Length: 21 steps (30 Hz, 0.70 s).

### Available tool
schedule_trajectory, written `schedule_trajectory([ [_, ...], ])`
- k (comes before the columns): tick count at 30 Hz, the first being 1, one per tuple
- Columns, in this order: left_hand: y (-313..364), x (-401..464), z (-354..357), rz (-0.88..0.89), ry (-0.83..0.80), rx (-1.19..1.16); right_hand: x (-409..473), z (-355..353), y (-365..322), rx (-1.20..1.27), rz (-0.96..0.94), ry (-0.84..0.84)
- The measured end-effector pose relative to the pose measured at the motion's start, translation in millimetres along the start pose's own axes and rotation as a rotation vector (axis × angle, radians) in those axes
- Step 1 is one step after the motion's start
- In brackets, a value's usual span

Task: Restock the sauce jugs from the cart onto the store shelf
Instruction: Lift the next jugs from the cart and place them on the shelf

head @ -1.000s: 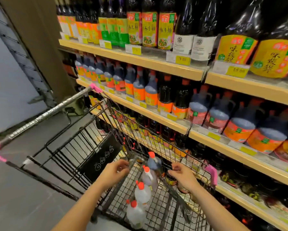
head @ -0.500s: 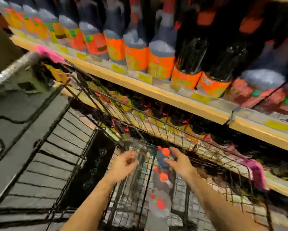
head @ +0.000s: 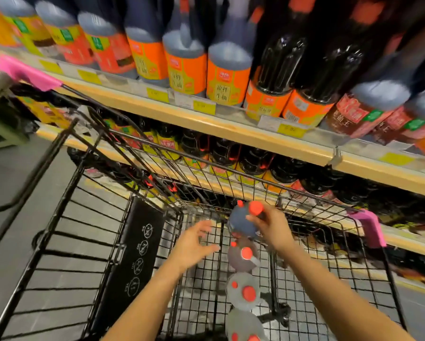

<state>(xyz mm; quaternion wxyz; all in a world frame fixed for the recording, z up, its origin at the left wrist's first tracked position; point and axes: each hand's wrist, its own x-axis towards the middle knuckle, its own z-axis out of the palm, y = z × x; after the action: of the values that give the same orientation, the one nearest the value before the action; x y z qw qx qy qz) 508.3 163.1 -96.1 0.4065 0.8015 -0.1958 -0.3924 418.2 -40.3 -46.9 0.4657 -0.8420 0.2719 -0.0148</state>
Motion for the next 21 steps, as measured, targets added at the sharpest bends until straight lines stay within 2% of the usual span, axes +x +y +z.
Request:
schedule_trajectory([
  [3, 39.0, -6.9, -8.4, 0.11, -0.006, 0.021, -11.1, -37.2, -43.3, 0.024, -0.108, -0.004],
  [7, 95.4, -17.5, -19.3, 0.226, -0.065, -0.048, -23.5, -87.0, -103.8, 0.188, -0.168, -0.009],
  [12, 132.7, -35.3, -25.0, 0.258, -0.068, -0.149, -42.2, -123.8, -157.4, 0.374, -0.187, -0.042],
  [16, 153.3, -49.6, -20.8, 0.276, -0.092, -0.172, -54.3, -132.0, -166.4, 0.463, -0.149, 0.022],
  [21, 173.1, -57.5, -18.0, 0.276, -0.168, -0.18, -80.1, -118.6, -145.8, 0.485, 0.019, -0.14],
])
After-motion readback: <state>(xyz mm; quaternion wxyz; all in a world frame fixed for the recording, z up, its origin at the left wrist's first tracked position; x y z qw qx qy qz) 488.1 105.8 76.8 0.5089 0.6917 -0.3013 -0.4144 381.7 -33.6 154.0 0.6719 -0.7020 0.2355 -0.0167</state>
